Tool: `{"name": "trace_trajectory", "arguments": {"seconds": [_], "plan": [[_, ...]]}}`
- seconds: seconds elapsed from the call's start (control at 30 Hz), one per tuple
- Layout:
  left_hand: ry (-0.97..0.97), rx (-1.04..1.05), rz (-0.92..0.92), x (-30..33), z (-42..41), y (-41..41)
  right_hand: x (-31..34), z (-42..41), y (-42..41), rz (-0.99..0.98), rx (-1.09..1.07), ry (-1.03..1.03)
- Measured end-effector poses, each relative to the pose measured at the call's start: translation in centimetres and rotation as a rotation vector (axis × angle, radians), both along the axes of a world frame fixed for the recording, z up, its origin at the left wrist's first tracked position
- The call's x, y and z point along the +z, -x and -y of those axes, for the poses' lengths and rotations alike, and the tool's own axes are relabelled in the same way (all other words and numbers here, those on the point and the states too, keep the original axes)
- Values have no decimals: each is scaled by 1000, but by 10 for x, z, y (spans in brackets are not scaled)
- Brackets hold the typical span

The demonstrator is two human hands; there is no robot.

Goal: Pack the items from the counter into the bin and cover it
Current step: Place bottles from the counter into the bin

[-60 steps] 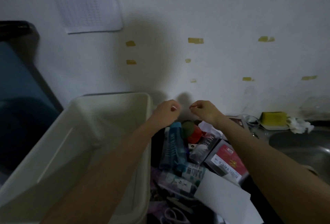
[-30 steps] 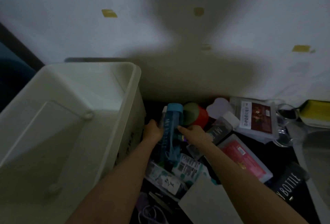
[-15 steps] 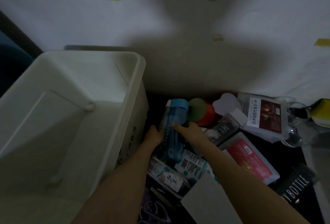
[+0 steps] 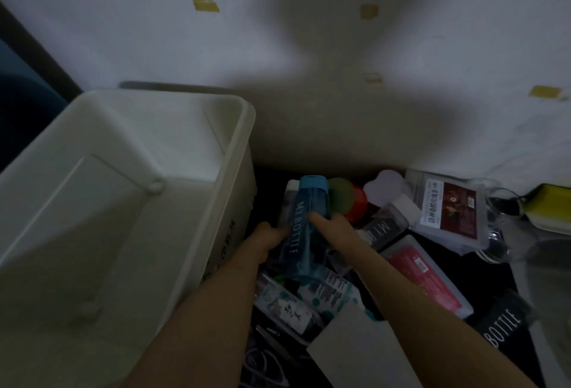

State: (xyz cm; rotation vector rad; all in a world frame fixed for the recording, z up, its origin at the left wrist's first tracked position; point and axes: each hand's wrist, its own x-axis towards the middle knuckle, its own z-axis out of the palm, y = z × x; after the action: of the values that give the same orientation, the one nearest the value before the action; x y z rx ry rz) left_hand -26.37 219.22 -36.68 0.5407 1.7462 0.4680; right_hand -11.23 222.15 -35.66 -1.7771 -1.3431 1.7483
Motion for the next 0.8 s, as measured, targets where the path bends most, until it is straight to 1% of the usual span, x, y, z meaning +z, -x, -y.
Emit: {"name": "trace_trajectory", "arguments": {"seconds": [0.07,0.2,0.4,0.53,0.6,0.7,0.8], "plan": [[8,24,43,5,0,1,5,1,-3,15,1,1],[-12,50,22,14,1,0,14,5,-8,3,-12,-15],[-39,3,-107,34,-2,1,28,9,-16,-53,-75,-87],[-73,4,-131,53,0,0,44,9,-16,-87,-110,-141],[-123,25,-149,64,-1,-2,55,10,-16,-84,-140,-160],[-237,63,-150,78,-3,-6,65,11,-17,-82,-164,-240],[-378,113,-116,94,-1,-11,81,15,-20,-161,-215,-329]]}}
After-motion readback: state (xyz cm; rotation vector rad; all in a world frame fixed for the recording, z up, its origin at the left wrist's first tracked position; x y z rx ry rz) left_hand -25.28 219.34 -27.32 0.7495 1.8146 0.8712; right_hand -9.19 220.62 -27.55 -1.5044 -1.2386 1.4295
